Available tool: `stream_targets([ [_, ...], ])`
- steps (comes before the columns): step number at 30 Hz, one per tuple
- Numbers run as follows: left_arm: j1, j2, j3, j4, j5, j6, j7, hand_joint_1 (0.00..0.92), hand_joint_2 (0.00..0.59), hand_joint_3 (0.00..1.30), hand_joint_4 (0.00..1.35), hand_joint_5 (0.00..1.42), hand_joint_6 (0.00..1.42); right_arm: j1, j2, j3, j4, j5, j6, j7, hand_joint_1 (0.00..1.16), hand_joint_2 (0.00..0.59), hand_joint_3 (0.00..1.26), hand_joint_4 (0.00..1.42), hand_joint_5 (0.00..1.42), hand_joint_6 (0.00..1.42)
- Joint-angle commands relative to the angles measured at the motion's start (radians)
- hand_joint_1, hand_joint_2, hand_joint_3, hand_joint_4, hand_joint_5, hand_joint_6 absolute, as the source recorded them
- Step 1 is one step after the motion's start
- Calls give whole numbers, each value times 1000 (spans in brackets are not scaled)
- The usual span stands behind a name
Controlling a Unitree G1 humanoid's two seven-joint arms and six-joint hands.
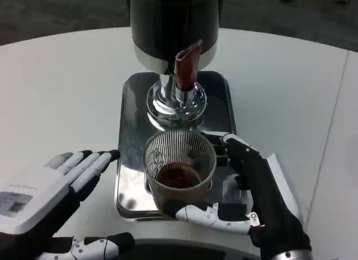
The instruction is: Grasp the cup under the faucet to collect the drink, then remove the cup.
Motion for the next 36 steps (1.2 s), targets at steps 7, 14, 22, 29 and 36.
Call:
stream_targets([
  [7, 72, -48, -30, -62, 79, 56, 66, 0, 91, 0, 0, 0, 0, 68, -31, 8, -167, 13, 25, 93, 1027, 158, 799, 1048, 1047, 1376],
  [14, 104, -78, -38, -94, 122, 87, 104, 0, 93, 0, 0, 0, 0, 95, -54, 14, -222, -2, 20, 123, 1025, 164, 802, 1048, 1047, 1379],
  [22, 135, -84, -62, -102, 137, 80, 127, 0, 92, 0, 0, 0, 0, 159, -67, 27, -284, 3, 40, 158, 1023, 166, 812, 1044, 1059, 1379],
  [29, 179, -86, -78, -123, 145, 67, 140, 0, 91, 0, 0, 0, 0, 201, -70, 49, -324, -13, 38, 166, 1023, 166, 816, 1055, 1059, 1379],
  [36, 222, -114, -71, -145, 161, 51, 193, 0, 89, 0, 0, 0, 0, 236, -83, 77, -358, -35, 24, 160, 1021, 174, 817, 1055, 1059, 1379],
])
